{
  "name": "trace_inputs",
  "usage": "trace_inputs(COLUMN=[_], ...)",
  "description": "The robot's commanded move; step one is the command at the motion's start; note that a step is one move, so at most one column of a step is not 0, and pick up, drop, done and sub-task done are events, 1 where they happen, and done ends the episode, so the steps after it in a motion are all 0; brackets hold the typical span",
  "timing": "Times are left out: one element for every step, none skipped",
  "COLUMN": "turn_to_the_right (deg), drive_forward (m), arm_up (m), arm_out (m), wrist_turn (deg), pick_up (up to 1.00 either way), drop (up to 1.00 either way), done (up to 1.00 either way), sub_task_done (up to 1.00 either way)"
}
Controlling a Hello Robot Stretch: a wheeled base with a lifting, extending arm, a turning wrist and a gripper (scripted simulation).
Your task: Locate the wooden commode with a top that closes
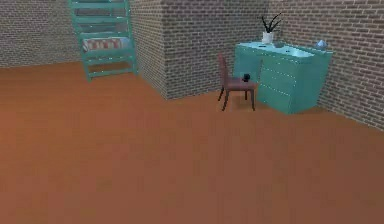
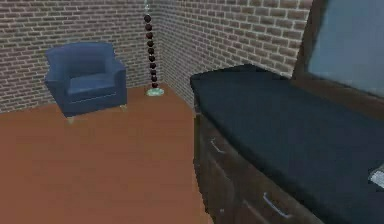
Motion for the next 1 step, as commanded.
trace_inputs(turn_to_the_right=[-45.0], drive_forward=[0.0], arm_up=[0.0], arm_out=[0.0], wrist_turn=[0.0], pick_up=[0.0], drop=[0.0], done=[0.0], sub_task_done=[0.0])
